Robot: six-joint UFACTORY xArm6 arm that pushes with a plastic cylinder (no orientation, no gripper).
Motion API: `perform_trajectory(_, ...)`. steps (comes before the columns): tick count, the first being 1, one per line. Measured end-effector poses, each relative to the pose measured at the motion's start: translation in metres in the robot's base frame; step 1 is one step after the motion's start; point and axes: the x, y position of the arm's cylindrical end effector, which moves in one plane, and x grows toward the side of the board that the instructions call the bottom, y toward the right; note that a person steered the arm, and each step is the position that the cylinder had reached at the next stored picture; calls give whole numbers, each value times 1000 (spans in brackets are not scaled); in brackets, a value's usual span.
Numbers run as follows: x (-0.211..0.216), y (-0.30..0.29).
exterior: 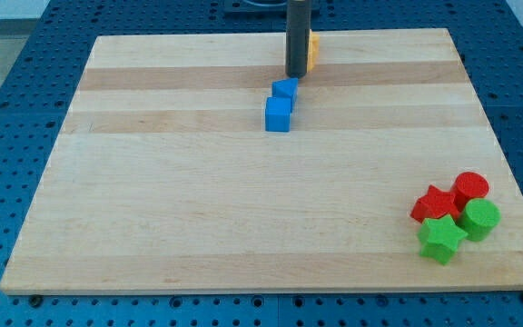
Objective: Move yellow heart from yellow hexagon
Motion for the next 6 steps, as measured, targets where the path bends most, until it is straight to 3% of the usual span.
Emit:
perform_trajectory(2,-26,-1)
perform_trajectory(3,-8,-5)
perform_trajectory(4,0,-54)
perform_trajectory(5,-38,-103)
perform_trajectory(6,-91,-103)
